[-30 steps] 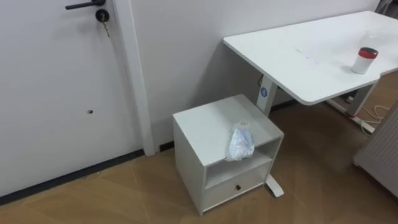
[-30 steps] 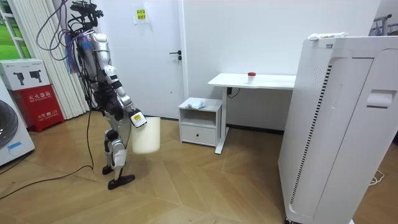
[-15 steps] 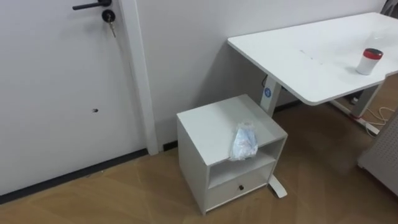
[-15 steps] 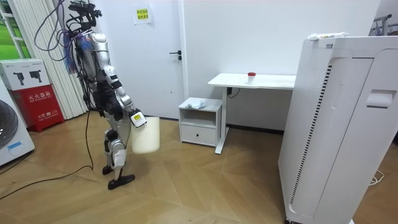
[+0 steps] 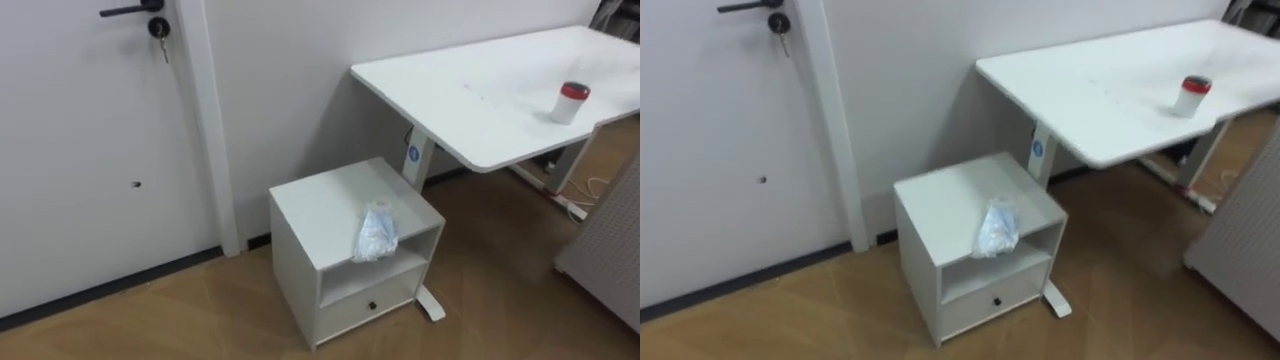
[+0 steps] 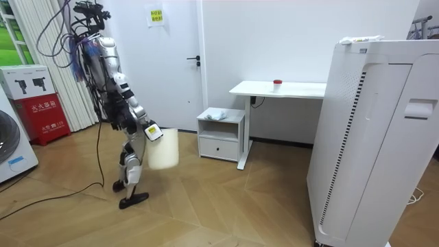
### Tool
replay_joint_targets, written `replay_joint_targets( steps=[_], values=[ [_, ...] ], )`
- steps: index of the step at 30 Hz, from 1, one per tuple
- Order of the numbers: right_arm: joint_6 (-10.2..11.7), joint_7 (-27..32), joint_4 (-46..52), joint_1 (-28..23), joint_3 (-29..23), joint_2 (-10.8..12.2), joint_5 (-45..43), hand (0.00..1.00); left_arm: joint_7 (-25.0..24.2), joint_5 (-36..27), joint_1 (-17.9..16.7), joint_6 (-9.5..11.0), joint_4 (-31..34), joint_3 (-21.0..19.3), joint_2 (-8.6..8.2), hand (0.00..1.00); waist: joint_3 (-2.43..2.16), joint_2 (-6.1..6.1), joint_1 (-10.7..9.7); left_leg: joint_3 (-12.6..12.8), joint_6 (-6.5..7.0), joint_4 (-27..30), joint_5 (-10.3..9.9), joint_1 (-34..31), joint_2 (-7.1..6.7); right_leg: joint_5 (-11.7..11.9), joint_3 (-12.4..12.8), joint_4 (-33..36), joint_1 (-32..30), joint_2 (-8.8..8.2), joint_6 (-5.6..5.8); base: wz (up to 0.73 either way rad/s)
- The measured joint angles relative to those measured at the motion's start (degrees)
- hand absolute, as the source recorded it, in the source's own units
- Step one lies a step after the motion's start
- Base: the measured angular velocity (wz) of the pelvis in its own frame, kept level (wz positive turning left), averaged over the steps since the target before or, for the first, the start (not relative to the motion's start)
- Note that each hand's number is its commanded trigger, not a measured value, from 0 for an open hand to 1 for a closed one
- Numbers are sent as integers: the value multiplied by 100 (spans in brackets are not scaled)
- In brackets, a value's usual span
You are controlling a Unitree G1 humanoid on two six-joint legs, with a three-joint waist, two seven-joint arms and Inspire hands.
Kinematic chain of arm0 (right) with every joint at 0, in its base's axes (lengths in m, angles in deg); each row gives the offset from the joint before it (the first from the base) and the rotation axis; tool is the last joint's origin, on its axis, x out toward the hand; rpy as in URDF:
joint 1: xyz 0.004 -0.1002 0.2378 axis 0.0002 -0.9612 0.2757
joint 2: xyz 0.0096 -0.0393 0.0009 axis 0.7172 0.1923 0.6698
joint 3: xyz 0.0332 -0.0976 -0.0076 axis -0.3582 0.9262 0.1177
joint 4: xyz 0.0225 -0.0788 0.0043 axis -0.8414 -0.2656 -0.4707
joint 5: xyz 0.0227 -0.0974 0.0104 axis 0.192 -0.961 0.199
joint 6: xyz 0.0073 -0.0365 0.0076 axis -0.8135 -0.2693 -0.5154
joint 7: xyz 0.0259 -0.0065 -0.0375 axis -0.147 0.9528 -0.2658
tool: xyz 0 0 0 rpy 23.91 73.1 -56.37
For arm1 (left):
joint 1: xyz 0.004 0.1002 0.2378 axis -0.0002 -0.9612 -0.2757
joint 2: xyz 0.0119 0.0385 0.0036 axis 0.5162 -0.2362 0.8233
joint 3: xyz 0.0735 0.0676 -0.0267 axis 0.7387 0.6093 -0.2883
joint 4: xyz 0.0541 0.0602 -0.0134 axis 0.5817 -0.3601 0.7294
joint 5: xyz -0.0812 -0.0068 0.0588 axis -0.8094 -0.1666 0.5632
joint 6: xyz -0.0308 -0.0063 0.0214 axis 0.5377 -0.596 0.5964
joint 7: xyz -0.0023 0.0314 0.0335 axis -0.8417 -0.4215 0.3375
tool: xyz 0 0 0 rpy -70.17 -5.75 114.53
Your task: Pick garbage
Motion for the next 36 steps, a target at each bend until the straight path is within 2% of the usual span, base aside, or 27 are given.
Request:
replay_joint_targets(
  steps=[1, 2, 3, 4, 5, 6, 7, 8, 9, 10, 12, 13, 14, 15, 16, 17, 19, 20, 23, 25, 26, 28, 31, 32, 33, 34, 36],
  values=[
    [-2, 7, 7, -24, 0, -9, 48, 100, -2, 0, -21, -11, 2, 19, -3, 0, -12, 0, -9, 6, 23, 142, 24, -92, 12, -40, 35, 29, 28, 11, -50, 30],
    [-25, 59, -3, -82, -5, -17, 199, 100, -8, 2, -38, -34, -1, 37, -4, 0, -17, -46, -50, 19, 104, 109, -47, -278, -120, -118, 173, 64, 62, -2, -107, 49],
    [-59, 135, -1, -152, -44, -32, 325, 100, -12, 0, -46, -31, 10, 43, -13, 0, -37, -116, -74, 22, 160, -262, -64, -528, -385, -200, 216, 68, 71, -112, -109, 46],
    [-99, 169, -9, -162, -54, -48, 372, 100, -13, 0, -58, -29, 12, 41, -20, 0, -41, -129, -32, 47, 150, -523, -29, -668, -511, -219, 234, 56, 75, -169, -86, 12],
    [-133, 208, -18, -149, -75, -79, 362, 100, -14, 2, -109, -30, 16, 29, -26, 0, -54, -152, 67, 145, 77, -1229, 175, -904, -683, -255, 317, 19, 71, -250, -43, -26],
    [-157, 222, -37, -149, -80, -83, 272, 100, -11, -1, -215, -33, 18, 16, -7, 0, -44, -120, 78, 143, 123, -1813, 715, -1096, -784, -298, 371, -64, 153, -311, 4, -38],
    [-158, 231, -33, -140, -68, -82, 226, 100, -7, -2, -261, -32, 18, 9, -4, 0, -47, -128, 88, 144, 139, -2039, 960, -1132, -804, -311, 395, -101, 203, -355, 28, -43],
    [-158, 253, -4, -151, -49, -84, 199, 100, -5, -30, -306, -31, 17, 3, -7, 0, -65, -151, 87, 149, 185, -2365, 1448, -1167, -819, -320, 460, -229, 322, -408, 134, -33],
    [-155, 279, 27, -232, -36, -80, 198, 100, 8, -46, -287, -3, 23, 10, -6, 0, -118, -171, 63, 181, 394, -2323, 1708, -1130, -893, -377, 492, -301, 398, -475, 232, -29],
    [-160, 296, 41, -227, -21, -67, 198, 100, 29, -54, -267, 46, 24, 17, 0, 0, -129, -189, 64, 228, 462, -2229, 1703, -1137, -933, -412, 522, -319, 424, -509, 289, -28],
    [-120, 369, 57, -215, -5, -48, 195, 100, 77, -62, -137, 224, 20, 18, -14, 0, -97, -251, 57, 382, 515, -1781, 1363, -1164, -951, -300, 525, -427, 541, -650, 508, -37],
    [-99, 380, 61, -196, -4, -47, 191, 100, 100, -65, -99, 267, 32, 21, -13, 0, -82, -267, 51, 408, 554, -1643, 1277, -1173, -947, -263, 542, -469, 601, -682, 540, -44],
    [-83, 401, 106, -145, 11, -33, 155, 100, 130, -107, -24, 324, 58, 23, 15, 0, 22, -306, 62, 499, 622, -1235, 1093, -1205, -928, -247, 621, -450, 747, -758, 553, -43],
    [-111, 441, 167, -89, 52, -40, 33, 100, 138, -187, 30, 356, 50, 20, 23, 0, 64, -276, 59, 596, 645, -843, 861, -1347, -934, -255, 662, -355, 853, -846, 564, -38],
    [-119, 456, 199, -146, 62, -58, 3, 100, 136, -197, 52, 359, 44, 26, 8, 0, -21, -319, 44, 563, 624, -924, 741, -1323, -963, -292, 678, -256, 818, -867, 555, -11],
    [-176, 505, 239, -186, 37, -70, -5, 100, 137, -215, 153, 379, 49, 26, 5, 0, -104, -304, 26, 490, 557, -1029, 438, -1192, -1006, -411, 535, 280, 602, -935, 703, 5],
    [-204, 609, 293, -158, 25, -72, 20, 100, 197, -247, 290, 445, 61, 45, 17, 0, -76, -352, 66, 584, 694, -1064, 303, -954, -1121, -334, 362, 1425, 200, -1128, 859, 2],
    [-172, 672, 291, -104, 2, -79, 28, 100, 269, -267, 302, 468, 65, 94, 18, 0, -51, -401, 53, 641, 748, -1109, 219, -744, -1188, -50, 330, 2068, 27, -1250, 854, 0],
    [-29, 683, 288, -85, 5, -45, 25, 100, 434, -275, 390, 471, 222, 147, 33, 0, -59, -273, 73, 684, 828, -1470, 75, -213, -1177, 1082, 134, 3089, -355, -1366, 799, 4],
    [5, 664, 362, -30, 40, -13, 28, 100, 560, -287, 462, 470, 235, 153, 49, 0, -33, -231, 147, 622, 828, -1758, 72, 36, -1117, 859, -40, 3492, -767, -1374, 740, -9],
    [31, 663, 450, -25, 52, -14, 39, 100, 616, -283, 490, 482, 243, 162, 35, 0, -32, -143, 177, 616, 826, -1906, 73, 186, -1027, 553, -184, 3518, -1038, -1293, 686, -10],
    [57, 676, 517, -13, 62, -15, 70, 100, 676, -388, 494, 487, 265, 260, 46, 0, -38, -46, 187, 615, 819, -2137, 77, 415, -913, 264, -287, 3034, -1355, -1159, 669, -8],
    [134, 683, 502, -8, 61, -15, 69, 100, 770, -548, 466, 601, 396, 313, 41, 0, -29, -10, 158, 553, 780, -2502, 94, 759, -865, 236, -324, 1247, -1490, -984, 607, 8],
    [175, 690, 488, -14, 62, -12, 69, 100, 779, -623, 458, 634, 458, 315, 33, 0, -33, -19, 133, 545, 748, -2576, 78, 863, -864, 457, -322, 508, -1482, -904, 624, 36],
    [234, 699, 443, -25, 62, 11, 65, 100, 806, -631, 449, 675, 471, 309, 12, 0, -62, -2, 47, 447, 697, -2602, 77, 954, -825, 872, -253, 263, -1429, -814, 670, 41],
    [265, 701, 397, -29, 61, 22, 65, 100, 812, -633, 447, 711, 480, 310, 6, 0, -125, 4, 19, 450, 662, -2622, 97, 960, -805, 915, -263, 116, -1346, -770, 657, 28],
    [386, 700, 270, -4, 126, 56, 64, 100, 884, -746, 358, 876, 570, 292, 11, 0, -83, 5, 27, 524, 551, -2540, 162, 986, -733, 1079, -126, -408, -931, -661, 624, 5]
  ],
)
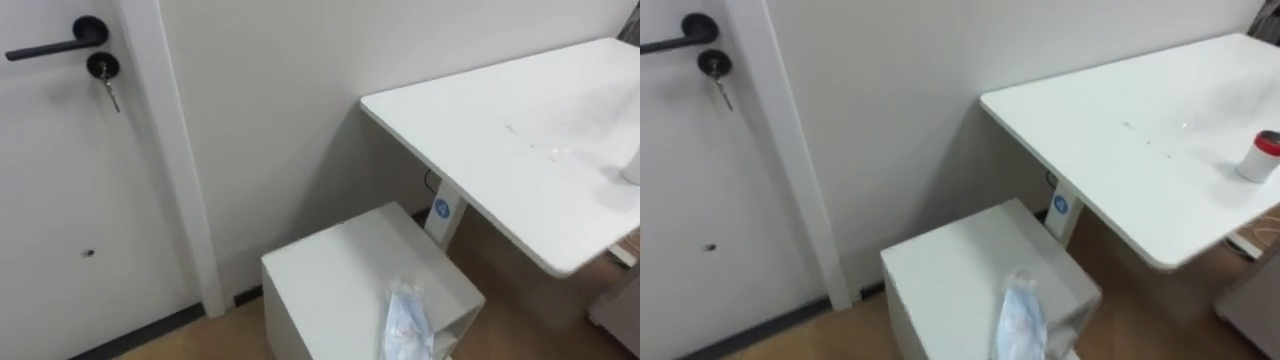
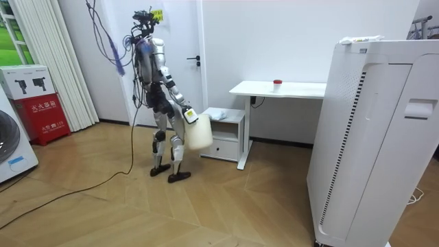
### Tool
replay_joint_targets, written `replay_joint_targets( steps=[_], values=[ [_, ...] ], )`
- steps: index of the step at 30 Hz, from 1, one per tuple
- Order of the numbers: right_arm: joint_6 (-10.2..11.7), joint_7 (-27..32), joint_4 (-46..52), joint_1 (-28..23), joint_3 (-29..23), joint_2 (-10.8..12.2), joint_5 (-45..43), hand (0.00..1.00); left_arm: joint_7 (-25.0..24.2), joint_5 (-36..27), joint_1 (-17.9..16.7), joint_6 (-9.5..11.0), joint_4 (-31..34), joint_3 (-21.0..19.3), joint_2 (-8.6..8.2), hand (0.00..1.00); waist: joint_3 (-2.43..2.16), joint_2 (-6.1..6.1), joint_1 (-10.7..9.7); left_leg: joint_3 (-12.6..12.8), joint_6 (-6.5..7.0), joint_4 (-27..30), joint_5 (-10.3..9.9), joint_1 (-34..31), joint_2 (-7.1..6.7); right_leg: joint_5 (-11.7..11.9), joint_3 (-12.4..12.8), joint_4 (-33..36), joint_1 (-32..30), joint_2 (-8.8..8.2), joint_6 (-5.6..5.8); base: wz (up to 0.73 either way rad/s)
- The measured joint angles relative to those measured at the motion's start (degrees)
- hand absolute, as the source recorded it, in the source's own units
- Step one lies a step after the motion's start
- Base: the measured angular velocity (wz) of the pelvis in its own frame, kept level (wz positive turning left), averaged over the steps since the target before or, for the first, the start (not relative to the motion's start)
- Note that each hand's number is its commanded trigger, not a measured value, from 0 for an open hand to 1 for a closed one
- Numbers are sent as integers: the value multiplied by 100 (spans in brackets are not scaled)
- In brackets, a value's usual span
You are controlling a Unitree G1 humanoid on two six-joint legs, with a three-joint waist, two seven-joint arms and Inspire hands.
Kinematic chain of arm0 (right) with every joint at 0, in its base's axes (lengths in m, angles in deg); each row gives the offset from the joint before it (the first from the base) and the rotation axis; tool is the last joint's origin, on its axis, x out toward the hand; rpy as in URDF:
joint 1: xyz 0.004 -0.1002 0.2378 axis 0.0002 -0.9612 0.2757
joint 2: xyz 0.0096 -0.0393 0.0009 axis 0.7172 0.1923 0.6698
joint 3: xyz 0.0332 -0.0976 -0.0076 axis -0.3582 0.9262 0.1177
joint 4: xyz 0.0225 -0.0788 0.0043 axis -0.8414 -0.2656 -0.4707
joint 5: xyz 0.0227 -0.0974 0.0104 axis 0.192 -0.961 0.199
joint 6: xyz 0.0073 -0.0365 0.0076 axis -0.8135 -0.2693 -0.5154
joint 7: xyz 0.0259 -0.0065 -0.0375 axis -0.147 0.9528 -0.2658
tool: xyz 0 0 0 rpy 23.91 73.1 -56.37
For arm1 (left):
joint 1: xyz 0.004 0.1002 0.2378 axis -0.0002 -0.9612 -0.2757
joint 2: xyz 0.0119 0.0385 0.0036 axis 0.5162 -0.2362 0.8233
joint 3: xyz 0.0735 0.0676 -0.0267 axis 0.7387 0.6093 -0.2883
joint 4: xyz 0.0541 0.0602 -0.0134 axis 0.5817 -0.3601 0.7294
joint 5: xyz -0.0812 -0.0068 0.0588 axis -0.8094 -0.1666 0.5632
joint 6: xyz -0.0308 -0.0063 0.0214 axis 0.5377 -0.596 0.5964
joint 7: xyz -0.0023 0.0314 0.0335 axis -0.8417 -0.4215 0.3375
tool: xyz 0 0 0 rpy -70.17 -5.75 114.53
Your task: Pick garbage
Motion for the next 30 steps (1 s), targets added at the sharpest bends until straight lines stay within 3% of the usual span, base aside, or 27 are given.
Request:
replay_joint_targets(
  steps=[1, 2, 3, 5, 8, 10, 14, 20, 25, 30],
  values=[
    [31, 15, -5, -1, 21, 25, -7, 100, 24, -79, -11, 19, 8, -8, 5, 0, 77, -112, -15, 58, -101, 201, -22, -113, -10, 29, 249, -153, 125, -39, 23, 45],
    [98, 62, -62, -10, 38, 45, -8, 100, 49, -186, 16, 84, 30, 19, 0, 0, 65, -153, -127, 49, -186, 120, 52, -407, -26, 61, 720, -329, 226, -93, 76, 79],
    [156, 92, -230, 2, -46, 63, -6, 100, 69, -195, 109, 150, 139, 119, 7, 0, 28, -129, -210, 164, -41, -142, 331, -603, 40, 17, 900, -358, 166, -114, 137, 63],
    [147, 37, -276, 22, -66, 50, -7, 100, 140, -156, 43, 188, 316, 171, 5, 0, 43, -129, -24, 469, -44, -170, 386, -450, 69, 62, 796, -401, 220, -75, 169, -20],
    [136, -177, -208, 47, 11, 41, -73, 100, 152, -106, -48, 166, 470, 167, 60, 0, 51, -77, 42, 291, -45, -331, 384, -105, 48, 162, 522, -555, 470, -41, 118, -48],
    [138, -264, -184, 85, 137, 34, -85, 100, 202, -96, 14, 171, 783, 168, 68, 0, 45, -57, -24, 215, -47, -474, 383, -28, 43, 169, 415, -573, 537, -26, 122, -16],
    [153, -347, -234, 153, 162, 9, -84, 100, 421, 171, 344, 347, 1278, 280, 46, 0, 82, 64, -166, 238, -48, -636, 383, 55, 44, 159, 416, -564, 501, 1, 135, -7],
    [220, -520, -242, 336, 215, -38, -149, 100, 521, 864, 964, 404, 1799, 495, 52, 0, 85, 79, -327, 272, -50, -629, 382, -206, 43, 160, 377, -535, 157, 2, 134, -9],
    [216, -587, -264, 474, 214, -81, -212, 100, 631, 1015, 1428, 441, 1851, 778, 91, 0, 46, 241, -616, 353, -70, -537, 394, -548, 57, 199, 384, -493, -153, 2, 141, -14],
    [241, -612, -485, 766, 218, -108, -194, 100, 725, 1026, 1868, 591, 1732, 1007, 111, 0, 99, 318, -828, 514, -90, -502, 410, -800, 98, 221, 455, -301, -592, 24, 107, -20]
  ],
)
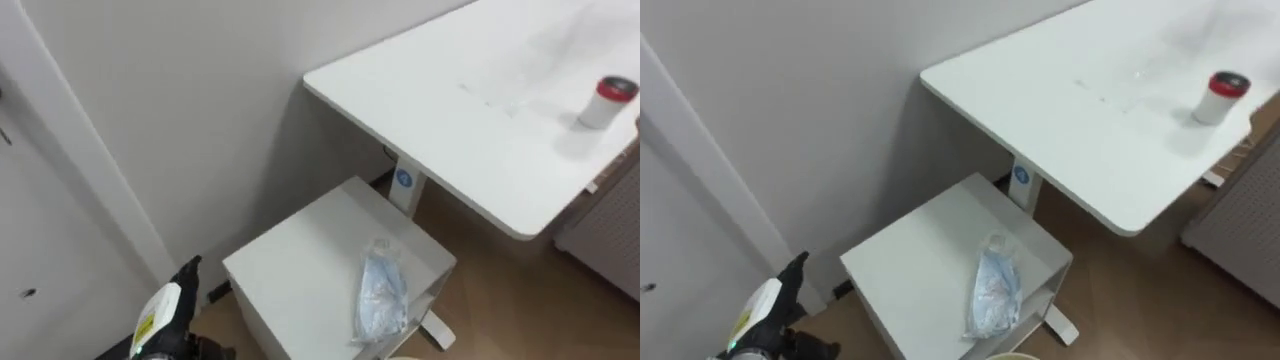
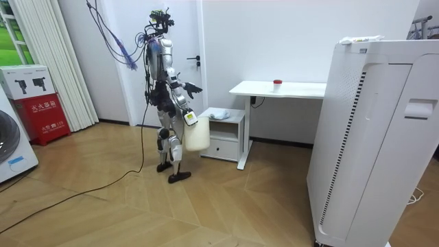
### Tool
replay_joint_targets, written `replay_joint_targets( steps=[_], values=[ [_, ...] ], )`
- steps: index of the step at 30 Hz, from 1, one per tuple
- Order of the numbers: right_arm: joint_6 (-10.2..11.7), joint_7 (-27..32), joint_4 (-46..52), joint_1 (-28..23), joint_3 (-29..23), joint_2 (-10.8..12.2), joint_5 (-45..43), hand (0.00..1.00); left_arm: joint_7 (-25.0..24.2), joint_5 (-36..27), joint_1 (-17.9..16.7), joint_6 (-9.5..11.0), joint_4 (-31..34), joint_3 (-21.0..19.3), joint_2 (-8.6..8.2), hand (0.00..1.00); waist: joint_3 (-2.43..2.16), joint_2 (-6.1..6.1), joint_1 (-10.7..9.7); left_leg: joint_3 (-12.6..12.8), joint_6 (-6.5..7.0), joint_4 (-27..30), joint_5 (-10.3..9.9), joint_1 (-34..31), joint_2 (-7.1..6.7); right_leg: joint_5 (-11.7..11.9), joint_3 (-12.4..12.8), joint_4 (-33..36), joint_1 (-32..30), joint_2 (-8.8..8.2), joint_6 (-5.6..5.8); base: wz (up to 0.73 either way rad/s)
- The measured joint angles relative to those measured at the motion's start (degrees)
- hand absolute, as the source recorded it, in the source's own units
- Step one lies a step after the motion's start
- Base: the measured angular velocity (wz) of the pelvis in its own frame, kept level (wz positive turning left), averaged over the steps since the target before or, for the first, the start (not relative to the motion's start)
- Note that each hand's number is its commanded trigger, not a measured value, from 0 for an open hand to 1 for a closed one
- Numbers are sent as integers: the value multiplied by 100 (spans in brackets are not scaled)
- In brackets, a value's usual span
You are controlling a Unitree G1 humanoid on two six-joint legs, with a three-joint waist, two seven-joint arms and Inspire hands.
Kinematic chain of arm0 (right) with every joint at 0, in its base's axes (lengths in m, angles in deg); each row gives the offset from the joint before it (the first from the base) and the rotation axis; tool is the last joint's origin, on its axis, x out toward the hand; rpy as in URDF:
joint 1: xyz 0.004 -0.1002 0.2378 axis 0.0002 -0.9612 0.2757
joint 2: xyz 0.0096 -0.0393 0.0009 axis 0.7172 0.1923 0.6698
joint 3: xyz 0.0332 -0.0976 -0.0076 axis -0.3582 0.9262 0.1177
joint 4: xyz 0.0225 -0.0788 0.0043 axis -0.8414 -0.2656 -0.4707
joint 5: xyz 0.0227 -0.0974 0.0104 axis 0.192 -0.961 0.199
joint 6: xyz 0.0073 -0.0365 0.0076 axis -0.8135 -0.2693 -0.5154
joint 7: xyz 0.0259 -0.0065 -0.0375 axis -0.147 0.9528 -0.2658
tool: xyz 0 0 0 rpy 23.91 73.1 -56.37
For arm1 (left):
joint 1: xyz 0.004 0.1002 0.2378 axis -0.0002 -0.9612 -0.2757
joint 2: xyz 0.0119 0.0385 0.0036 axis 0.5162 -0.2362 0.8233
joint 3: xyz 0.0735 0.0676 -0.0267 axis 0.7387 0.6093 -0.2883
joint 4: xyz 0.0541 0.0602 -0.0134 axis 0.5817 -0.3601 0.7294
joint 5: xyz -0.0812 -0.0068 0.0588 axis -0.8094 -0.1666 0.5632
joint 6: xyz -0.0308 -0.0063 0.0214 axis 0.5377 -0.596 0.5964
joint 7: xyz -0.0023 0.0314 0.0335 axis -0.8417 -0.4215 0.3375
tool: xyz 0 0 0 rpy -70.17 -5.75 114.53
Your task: Pick garbage
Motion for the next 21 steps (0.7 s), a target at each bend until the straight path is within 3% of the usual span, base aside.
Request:
replay_joint_targets(
  steps=[5, 8, 9, 14, 17, 19, 21],
  values=[
    [135, -54, -17, 51, 7, -126, 72, 100, 113, -1, 344, 38, -243, 374, 99, 0, 53, -1, -196, 32, 4, 103, 1, -251, 0, 0, 36, 77, -290, -15, 0, -11],
    [202, -25, -56, 136, 17, -220, 141, 100, 141, 0, 536, 59, -408, 660, 113, 0, 120, 73, -351, 34, 5, 130, 1, -367, 7, 2, 11, 72, -391, -18, -2, -2],
    [221, -5, -122, 210, 16, -239, 147, 100, 144, 0, 682, 87, -536, 726, 114, 0, 162, 96, -430, 53, 4, 172, 1, -439, 21, 4, -12, 77, -435, -17, -5, 0],
    [229, 184, -167, 387, 65, -263, 153, 100, 225, 10, 1170, 164, -805, 854, 119, 0, 207, 161, -465, 77, 4, 222, 1, -731, 73, 16, -20, 276, -864, 13, -45, -14],
    [238, 216, -166, 440, 121, -285, 169, 100, 315, -4, 1193, 194, -871, 835, 129, 0, 216, 160, -493, 81, 3, 279, 0, -804, 77, 4, -23, 379, -1019, 11, -64, -23],
    [281, 240, -160, 482, 189, -282, 249, 100, 320, -66, 1277, 211, -872, 823, 131, 0, 244, 152, -567, 85, 3, 397, 0, -954, 84, 0, -22, 474, -1166, -3, -70, -4],
    [351, 309, -160, 533, 281, -286, 493, 100, 374, -101, 1588, 243, -1007, 835, 134, 0, 296, 129, -589, 141, 9, 577, -8, -1225, 102, -1, 40, 634, -1453, -14, -73, -3]
  ],
)
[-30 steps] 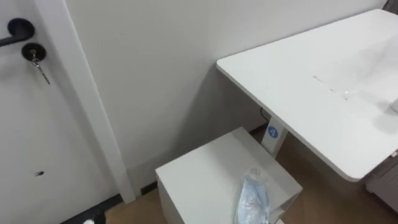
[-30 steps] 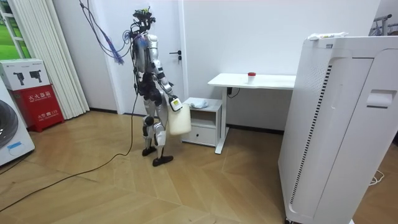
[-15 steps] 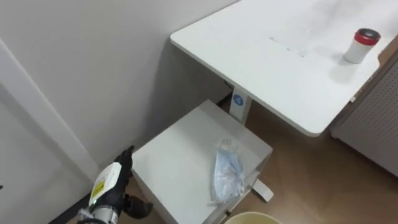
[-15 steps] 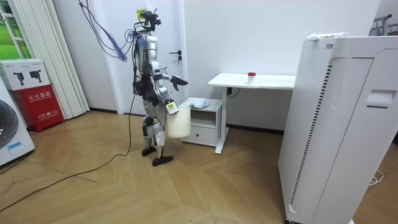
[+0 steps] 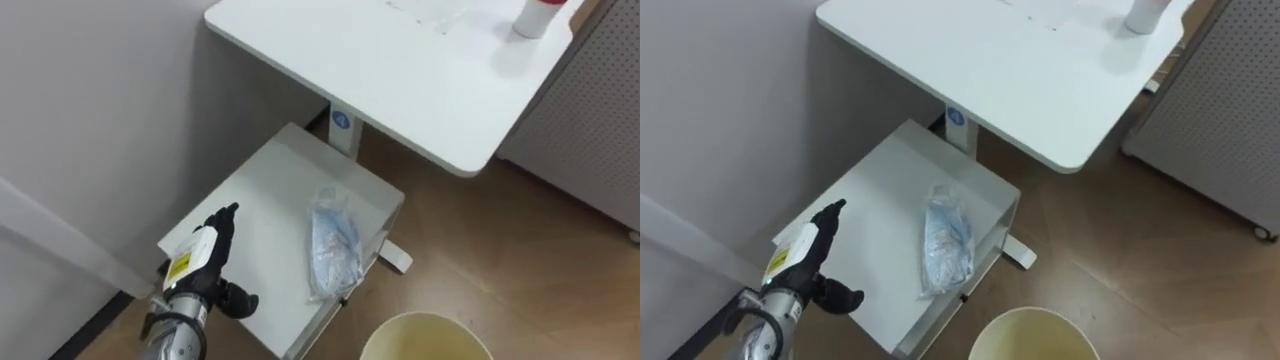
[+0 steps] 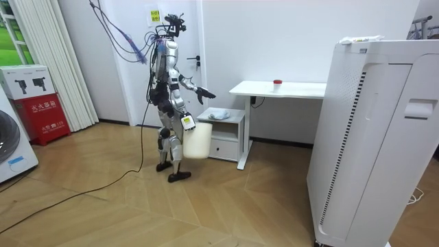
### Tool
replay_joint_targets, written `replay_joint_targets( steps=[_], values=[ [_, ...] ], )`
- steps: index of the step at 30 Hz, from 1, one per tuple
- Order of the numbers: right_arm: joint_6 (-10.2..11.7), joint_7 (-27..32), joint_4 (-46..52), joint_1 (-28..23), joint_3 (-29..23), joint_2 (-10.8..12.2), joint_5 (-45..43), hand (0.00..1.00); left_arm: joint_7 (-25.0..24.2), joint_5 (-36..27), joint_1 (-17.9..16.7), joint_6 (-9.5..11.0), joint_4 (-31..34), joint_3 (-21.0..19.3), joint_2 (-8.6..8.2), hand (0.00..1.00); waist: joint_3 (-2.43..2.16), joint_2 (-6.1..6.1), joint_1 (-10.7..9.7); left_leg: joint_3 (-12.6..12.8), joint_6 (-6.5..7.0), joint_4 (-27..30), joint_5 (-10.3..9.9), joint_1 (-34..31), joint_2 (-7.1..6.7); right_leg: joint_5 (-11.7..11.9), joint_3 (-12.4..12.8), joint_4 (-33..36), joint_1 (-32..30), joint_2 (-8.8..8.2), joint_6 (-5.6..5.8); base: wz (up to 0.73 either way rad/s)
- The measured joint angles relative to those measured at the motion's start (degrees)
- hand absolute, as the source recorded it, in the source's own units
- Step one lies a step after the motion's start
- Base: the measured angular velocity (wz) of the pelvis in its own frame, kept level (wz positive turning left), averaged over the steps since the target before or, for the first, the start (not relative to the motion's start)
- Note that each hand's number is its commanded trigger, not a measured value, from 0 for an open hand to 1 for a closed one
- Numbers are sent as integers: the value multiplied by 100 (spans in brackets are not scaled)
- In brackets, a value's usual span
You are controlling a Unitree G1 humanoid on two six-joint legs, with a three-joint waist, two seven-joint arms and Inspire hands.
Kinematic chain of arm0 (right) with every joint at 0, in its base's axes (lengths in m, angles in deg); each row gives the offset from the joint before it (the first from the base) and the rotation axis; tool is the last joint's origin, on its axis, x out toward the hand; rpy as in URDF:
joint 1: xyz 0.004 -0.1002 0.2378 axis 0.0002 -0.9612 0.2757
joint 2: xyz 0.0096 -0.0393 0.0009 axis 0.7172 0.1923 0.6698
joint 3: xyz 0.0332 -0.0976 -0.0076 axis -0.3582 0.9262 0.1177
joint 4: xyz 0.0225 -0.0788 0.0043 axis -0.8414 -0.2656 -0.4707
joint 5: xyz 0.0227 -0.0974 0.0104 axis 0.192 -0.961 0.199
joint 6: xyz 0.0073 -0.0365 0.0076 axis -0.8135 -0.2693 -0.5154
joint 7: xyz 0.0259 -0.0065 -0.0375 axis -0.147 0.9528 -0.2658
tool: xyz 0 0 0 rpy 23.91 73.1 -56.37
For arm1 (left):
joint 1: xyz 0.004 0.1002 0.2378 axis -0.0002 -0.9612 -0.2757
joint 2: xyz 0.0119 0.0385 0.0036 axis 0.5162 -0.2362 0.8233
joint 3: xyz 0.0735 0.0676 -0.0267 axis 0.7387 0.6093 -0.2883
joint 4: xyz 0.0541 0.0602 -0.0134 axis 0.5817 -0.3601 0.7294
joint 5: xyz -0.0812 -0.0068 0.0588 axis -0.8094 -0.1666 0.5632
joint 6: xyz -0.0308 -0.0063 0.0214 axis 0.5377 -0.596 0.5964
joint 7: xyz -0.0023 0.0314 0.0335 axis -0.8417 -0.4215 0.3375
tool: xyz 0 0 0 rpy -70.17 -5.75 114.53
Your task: Pick garbage
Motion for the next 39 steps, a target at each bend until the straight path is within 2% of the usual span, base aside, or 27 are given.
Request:
replay_joint_targets(
  steps=[4, 7, 10, 12, 16, 18, 23, 28, 31, 33, 39],
  values=[
    [-4, 80, -4, 75, 134, -62, 270, 100, 193, -51, 384, 9, -331, -4, 12, 0, 29, -14, -76, 62, 7, 292, -7, -344, 13, 0, 136, 188, -343, -17, 0, -14],
    [-6, 181, -7, 93, 163, -111, 389, 100, 381, -133, 565, 11, -514, -6, 47, 0, 94, -49, -207, 114, 19, 453, -24, -519, 57, -2, 205, 419, -584, 1, -3, -9],
    [-30, 338, -7, 93, 262, -207, 536, 100, 544, -241, 713, 22, -576, -6, 46, 0, 128, -50, -288, 128, 20, 756, -126, -871, 122, -66, 209, 667, -931, 7, -69, -7],
    [-145, 504, -23, 93, 350, -266, 556, 100, 670, -242, 761, 65, -743, -4, 33, 0, 159, -40, -311, 149, 18, 1040, -258, -1087, 218, -125, 210, 885, -1151, 52, -126, -13],
    [-208, 678, -92, 86, 428, -310, 550, 100, 749, -353, 762, 69, -881, 20, 29, 0, 174, -37, -397, 138, 13, 1462, -504, -1416, 316, -308, 176, 1470, -1578, 56, -208, 2],
    [-260, 722, -114, 67, 601, -316, 539, 100, 800, -355, 760, 68, -1007, 36, 21, 0, 188, -60, -459, 146, -39, 1702, -594, -1592, 377, -394, 169, 1744, -1776, 52, -253, 2],
    [-269, 729, -233, -36, 799, -305, 548, 100, 816, -349, 761, 103, -1019, 189, -10, 0, 181, -78, -589, 202, -41, 1932, -601, -1810, 412, -443, 234, 2043, -2077, 14, -301, -3],
    [-421, 522, -340, -38, 1009, -260, 498, 100, 818, -279, 765, 199, -1038, 267, -23, 0, 172, -93, -774, 206, -78, 2160, -609, -2022, 544, -408, 229, 2146, -2257, 109, -379, -6],
    [-551, 426, -390, -38, 1184, -125, 119, 100, 850, -271, 787, 217, -1085, 437, -21, 0, 161, -112, -834, 204, -110, 2257, -644, -2074, 588, -412, 233, 2230, -2318, 165, -417, -7],
    [-612, 309, -390, -32, 1247, -37, -163, 100, 869, -163, 787, 225, -1120, 500, -24, 0, 161, -112, -840, 203, -132, 2381, -704, -2122, 674, -415, 231, 2257, -2337, 207, -438, -11],
    [-642, 216, -388, 7, 1316, 39, -335, 100, 936, -172, 818, 223, -1276, 865, -56, 0, 162, -112, -928, 190, -129, 2516, -740, -2217, 693, -441, 230, 2367, -2430, 219, -453, -1]
  ],
)
